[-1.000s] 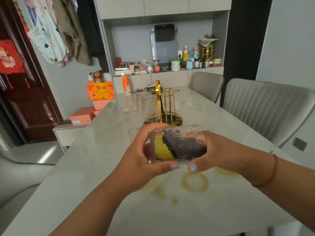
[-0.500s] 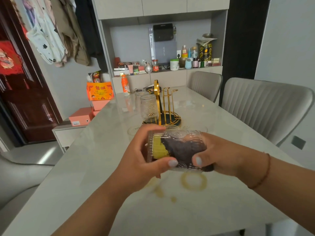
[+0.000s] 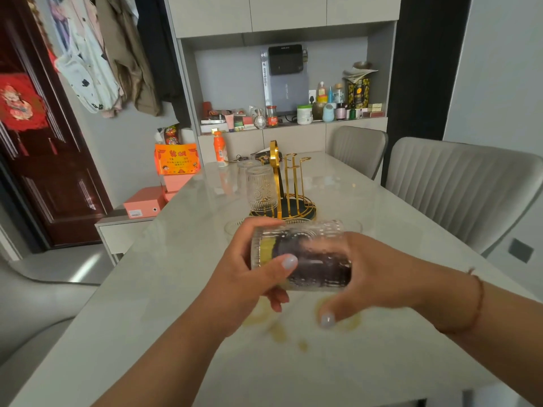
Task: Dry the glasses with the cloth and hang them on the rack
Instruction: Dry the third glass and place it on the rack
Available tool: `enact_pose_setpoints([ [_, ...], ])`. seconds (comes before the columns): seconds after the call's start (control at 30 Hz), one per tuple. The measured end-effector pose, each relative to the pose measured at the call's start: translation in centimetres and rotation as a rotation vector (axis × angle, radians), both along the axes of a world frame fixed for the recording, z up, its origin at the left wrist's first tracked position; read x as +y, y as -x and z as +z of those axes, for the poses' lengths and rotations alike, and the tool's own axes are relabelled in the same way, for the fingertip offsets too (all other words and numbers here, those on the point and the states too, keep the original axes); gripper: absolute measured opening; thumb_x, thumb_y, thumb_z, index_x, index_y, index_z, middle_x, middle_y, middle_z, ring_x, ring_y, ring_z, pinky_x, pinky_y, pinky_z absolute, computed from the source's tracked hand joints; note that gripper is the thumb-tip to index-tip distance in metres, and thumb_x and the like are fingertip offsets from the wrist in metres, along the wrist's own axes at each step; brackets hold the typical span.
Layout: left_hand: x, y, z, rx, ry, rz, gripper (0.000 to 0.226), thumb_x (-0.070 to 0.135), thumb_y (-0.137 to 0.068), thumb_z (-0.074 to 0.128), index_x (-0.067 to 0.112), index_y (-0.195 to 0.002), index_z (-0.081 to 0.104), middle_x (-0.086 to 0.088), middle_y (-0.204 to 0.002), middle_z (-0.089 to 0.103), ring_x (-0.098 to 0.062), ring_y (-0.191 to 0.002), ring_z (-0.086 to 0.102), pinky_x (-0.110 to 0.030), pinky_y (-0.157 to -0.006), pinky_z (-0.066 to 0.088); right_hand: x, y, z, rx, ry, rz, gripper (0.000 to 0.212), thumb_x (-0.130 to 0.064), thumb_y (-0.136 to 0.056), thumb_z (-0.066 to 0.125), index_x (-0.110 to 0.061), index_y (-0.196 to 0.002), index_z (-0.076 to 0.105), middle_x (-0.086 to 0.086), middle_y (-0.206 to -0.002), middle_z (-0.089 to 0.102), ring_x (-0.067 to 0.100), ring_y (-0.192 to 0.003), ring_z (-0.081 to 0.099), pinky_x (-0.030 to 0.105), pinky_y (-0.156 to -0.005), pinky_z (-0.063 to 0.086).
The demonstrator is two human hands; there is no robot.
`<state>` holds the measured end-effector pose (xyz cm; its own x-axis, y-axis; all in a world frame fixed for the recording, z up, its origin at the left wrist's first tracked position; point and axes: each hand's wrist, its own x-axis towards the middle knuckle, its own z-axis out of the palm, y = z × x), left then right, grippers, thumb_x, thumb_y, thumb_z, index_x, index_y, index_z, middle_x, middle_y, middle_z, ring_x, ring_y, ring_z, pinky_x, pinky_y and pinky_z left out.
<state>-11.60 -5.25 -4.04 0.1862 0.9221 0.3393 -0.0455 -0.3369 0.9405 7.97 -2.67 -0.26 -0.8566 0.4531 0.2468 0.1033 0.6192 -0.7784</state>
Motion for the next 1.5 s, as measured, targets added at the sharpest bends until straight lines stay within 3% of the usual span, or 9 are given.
enact_pose_setpoints([
  [0.13, 0.0, -0.2, -0.3, 0.086, -0.121, 0.046, 0.052, 0.032, -0.064, 0.079, 0.036, -0.111, 0.056, 0.002, -0.099, 0.071, -0.027, -0.064, 0.066, -0.031, -0.048, 0.055, 0.2, -0.2, -0.1, 0.102, 0.372, -0.036, 0.073, -0.029, -0.056, 0.089, -0.012, -0.121, 0.061, 0.013, -0.112, 0.067, 0.028, -0.109, 0.064, 0.035, -0.093, 0.049],
  [0.27, 0.3, 0.4, 0.4, 0.012, 0.124, -0.031, 0.078, 0.049, -0.054, 0.086, 0.032, -0.122, 0.052, -0.001, -0.092, 0.072, -0.025, -0.061, 0.067, -0.031, -0.048, 0.055, 0.2, -0.3, 0.1, -0.183, -0.29, -0.264, 0.074, -0.045, -0.059, 0.086, -0.025, -0.125, 0.06, -0.007, -0.113, 0.068, 0.0, -0.113, 0.056, 0.02, -0.11, 0.03],
  [0.4, 0.5, 0.7, 0.6, -0.061, 0.272, -0.096, 0.098, 0.066, -0.041, 0.087, 0.016, -0.118, 0.053, -0.005, -0.067, 0.065, -0.016, -0.041, 0.055, -0.024, -0.039, 0.048, 0.5, 0.0, -1.2, -0.5, -0.852, -0.319, 0.082, -0.08, -0.063, 0.059, -0.04, -0.133, 0.048, -0.018, -0.122, 0.064, -0.003, -0.12, 0.053, 0.046, -0.116, -0.017],
  [0.53, 0.1, 0.6, 0.5, 0.04, 0.018, 0.023, 0.051, 0.039, -0.057, 0.082, 0.032, -0.102, 0.06, -0.004, -0.079, 0.07, -0.02, -0.045, 0.056, -0.025, -0.038, 0.045, 0.0, -0.2, -0.9, -0.192, -0.367, -0.125, 0.08, -0.052, -0.061, 0.081, -0.032, -0.132, 0.049, -0.022, -0.134, 0.053, 0.0, -0.131, 0.041, 0.04, -0.117, 0.02],
  [0.7, -0.7, 0.5, 1.1, 0.175, -0.25, 0.017, 0.069, 0.021, -0.056, 0.091, 0.021, -0.115, 0.053, 0.011, -0.099, 0.068, -0.013, -0.074, 0.071, -0.021, -0.053, 0.055, 0.0, -0.6, -1.2, 0.198, 0.601, 0.109, 0.081, -0.029, -0.066, 0.085, -0.001, -0.133, 0.05, 0.026, -0.131, 0.055, 0.044, -0.126, 0.049, 0.053, -0.111, 0.033],
  [0.87, -0.7, 1.0, 1.9, 0.819, -0.323, 0.343, 0.095, 0.071, -0.043, 0.082, 0.06, -0.126, 0.038, 0.035, -0.125, 0.049, 0.003, -0.124, 0.044, -0.035, -0.108, 0.042, 0.5, -0.4, -1.6, 0.133, 0.464, -0.165, 0.05, -0.017, -0.072, 0.079, -0.009, -0.119, 0.064, 0.014, -0.116, 0.069, 0.028, -0.107, 0.065, 0.033, -0.093, 0.049],
  [1.0, -0.8, -0.6, 1.2, 1.446, -0.571, 0.509, 0.107, 0.072, -0.054, 0.075, 0.038, -0.144, 0.03, 0.013, -0.134, 0.057, -0.014, -0.128, 0.05, -0.047, -0.121, 0.014, -0.1, 0.2, -1.7, 0.087, 0.475, -0.275, 0.026, 0.002, -0.081, 0.068, -0.009, -0.105, 0.067, 0.002, -0.094, 0.074, 0.008, -0.085, 0.07, 0.015, -0.071, 0.052],
  [1.27, 0.2, 1.2, -0.3, 1.245, -0.689, 0.696, 0.087, 0.053, -0.051, 0.08, 0.028, -0.129, 0.048, 0.008, -0.115, 0.069, -0.018, -0.107, 0.066, -0.052, -0.113, 0.032, -1.0, -1.3, 0.8, 0.29, 0.439, -0.395, 0.032, -0.014, -0.063, 0.082, -0.011, -0.094, 0.075, 0.0, -0.081, 0.074, 0.005, -0.069, 0.068, 0.013, -0.058, 0.049],
  [1.5, -0.2, 0.8, -0.5, 1.071, -0.768, 0.806, 0.088, 0.043, -0.048, 0.078, 0.023, -0.129, 0.051, 0.004, -0.111, 0.068, -0.014, -0.106, 0.055, -0.05, -0.115, 0.027, -0.7, -1.1, 2.1, 0.509, 0.781, -0.585, 0.058, -0.041, -0.097, 0.041, -0.014, -0.055, 0.072, 0.007, -0.061, 0.065, 0.016, -0.051, 0.062, 0.029, -0.053, 0.048],
])
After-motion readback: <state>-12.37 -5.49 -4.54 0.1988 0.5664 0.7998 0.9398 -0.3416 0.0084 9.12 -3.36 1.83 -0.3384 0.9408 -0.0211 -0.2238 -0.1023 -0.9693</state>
